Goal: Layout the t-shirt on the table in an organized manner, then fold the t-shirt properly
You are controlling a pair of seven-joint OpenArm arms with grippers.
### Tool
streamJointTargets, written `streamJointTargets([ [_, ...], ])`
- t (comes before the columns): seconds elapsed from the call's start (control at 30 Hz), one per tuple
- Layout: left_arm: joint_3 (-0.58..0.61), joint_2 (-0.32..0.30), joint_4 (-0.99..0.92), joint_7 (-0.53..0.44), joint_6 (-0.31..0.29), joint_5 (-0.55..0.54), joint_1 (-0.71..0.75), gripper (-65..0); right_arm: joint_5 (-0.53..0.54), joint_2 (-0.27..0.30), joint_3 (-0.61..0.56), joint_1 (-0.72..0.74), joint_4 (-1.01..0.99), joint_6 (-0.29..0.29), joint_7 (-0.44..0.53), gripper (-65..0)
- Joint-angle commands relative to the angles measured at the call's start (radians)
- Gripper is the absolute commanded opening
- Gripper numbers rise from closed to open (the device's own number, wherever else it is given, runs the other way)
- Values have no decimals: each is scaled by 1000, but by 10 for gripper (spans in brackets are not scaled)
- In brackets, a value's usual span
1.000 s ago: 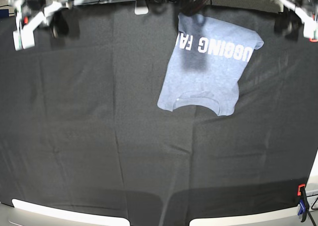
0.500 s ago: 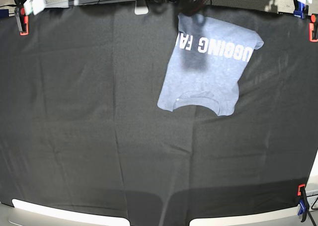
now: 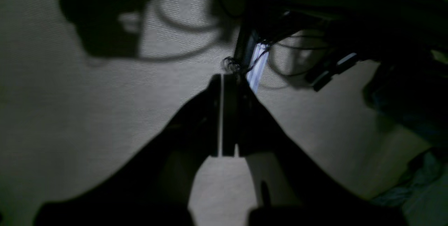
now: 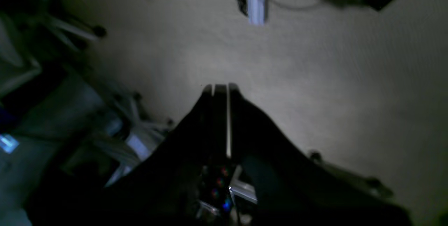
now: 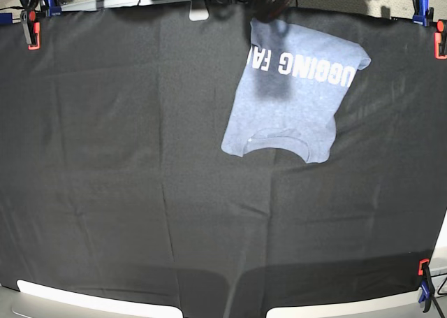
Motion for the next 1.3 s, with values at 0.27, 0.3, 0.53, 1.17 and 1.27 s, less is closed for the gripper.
streamJointTargets([
  [0.27,126,-16,-307,-103,-8,-3,-235,-650,-208,8,-170,250,-428,-24,219,-650],
  [0.3,139,-16,-331,-103,-8,-3,-263,-650,-226,9,-189,280,-467,-24,233,-650],
  [0.53,195,-16,-452,-171,-7,37,-409,-650,-249,6,-265,422,-619,-24,343,-650],
  [1.17,195,177,-539,-298,234,101,-499,-531,-382,-35,-265,462,-630,-166,631,-650],
  [1.27,195,210,-538,-315,237,102,-499,-531,-378,-36,-265,462,-630,-166,631,-650],
])
